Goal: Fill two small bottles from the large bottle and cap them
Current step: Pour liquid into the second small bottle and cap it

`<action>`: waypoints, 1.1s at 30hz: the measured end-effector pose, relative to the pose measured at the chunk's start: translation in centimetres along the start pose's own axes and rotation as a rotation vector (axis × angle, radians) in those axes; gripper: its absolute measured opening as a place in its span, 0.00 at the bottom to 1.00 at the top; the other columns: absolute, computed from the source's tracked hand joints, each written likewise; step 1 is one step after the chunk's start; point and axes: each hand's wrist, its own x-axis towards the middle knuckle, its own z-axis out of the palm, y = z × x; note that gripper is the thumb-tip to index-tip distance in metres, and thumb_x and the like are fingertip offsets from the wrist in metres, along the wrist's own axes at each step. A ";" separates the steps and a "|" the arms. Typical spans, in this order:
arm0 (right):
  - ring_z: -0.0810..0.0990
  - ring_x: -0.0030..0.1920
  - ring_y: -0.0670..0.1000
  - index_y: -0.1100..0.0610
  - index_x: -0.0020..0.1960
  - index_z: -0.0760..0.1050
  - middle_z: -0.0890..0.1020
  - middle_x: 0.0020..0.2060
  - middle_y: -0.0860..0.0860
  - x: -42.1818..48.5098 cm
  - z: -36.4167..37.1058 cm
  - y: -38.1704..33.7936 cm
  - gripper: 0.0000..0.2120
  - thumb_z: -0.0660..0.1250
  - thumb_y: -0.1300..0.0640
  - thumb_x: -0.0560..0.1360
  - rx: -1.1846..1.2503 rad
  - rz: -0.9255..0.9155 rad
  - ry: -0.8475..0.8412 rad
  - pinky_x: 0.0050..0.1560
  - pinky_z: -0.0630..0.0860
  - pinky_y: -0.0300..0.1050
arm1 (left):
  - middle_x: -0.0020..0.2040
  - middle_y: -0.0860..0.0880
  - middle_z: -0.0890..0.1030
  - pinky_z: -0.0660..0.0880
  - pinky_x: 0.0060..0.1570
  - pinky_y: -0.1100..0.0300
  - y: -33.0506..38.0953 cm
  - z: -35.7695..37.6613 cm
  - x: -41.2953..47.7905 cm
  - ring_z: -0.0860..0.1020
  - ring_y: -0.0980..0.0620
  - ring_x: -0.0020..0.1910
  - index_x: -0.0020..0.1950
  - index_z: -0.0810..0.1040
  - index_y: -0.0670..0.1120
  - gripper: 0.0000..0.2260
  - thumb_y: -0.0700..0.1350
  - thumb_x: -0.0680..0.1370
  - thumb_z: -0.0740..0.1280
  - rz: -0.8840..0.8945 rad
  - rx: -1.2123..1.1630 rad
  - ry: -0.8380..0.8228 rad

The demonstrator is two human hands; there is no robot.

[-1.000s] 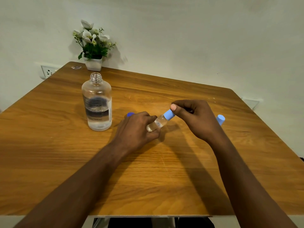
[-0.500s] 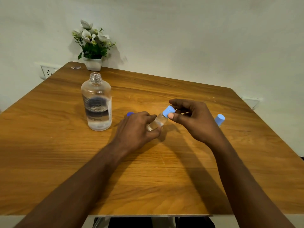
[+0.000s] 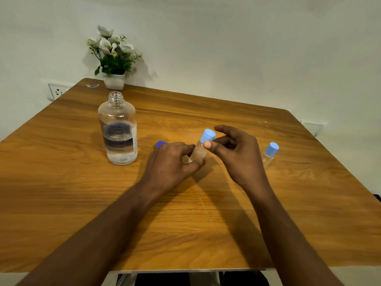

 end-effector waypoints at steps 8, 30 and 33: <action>0.86 0.42 0.53 0.57 0.50 0.83 0.87 0.41 0.51 -2.8 2.7 1.9 0.07 0.73 0.60 0.72 0.177 0.178 0.016 0.48 0.81 0.60 | 0.41 0.50 0.84 0.76 0.37 0.51 0.7 0.7 -0.4 0.79 0.49 0.41 0.52 0.83 0.50 0.20 0.58 0.69 0.61 -0.019 -0.008 -0.056; 0.82 0.48 0.52 0.58 0.53 0.81 0.84 0.48 0.51 -2.1 1.4 3.9 0.13 0.72 0.51 0.73 -0.276 0.252 0.348 0.48 0.77 0.48 | 0.47 0.52 0.84 0.77 0.40 0.55 1.3 0.2 -0.7 0.74 0.59 0.37 0.58 0.82 0.48 0.17 0.58 0.75 0.68 -0.003 -0.016 0.026; 0.81 0.47 0.50 0.59 0.59 0.79 0.83 0.47 0.51 -3.4 1.4 3.5 0.21 0.73 0.47 0.72 -0.199 0.288 0.438 0.47 0.74 0.44 | 0.44 0.53 0.85 0.77 0.37 0.52 1.4 -0.8 -1.5 0.75 0.56 0.36 0.53 0.84 0.48 0.14 0.56 0.76 0.68 -0.024 -0.029 0.095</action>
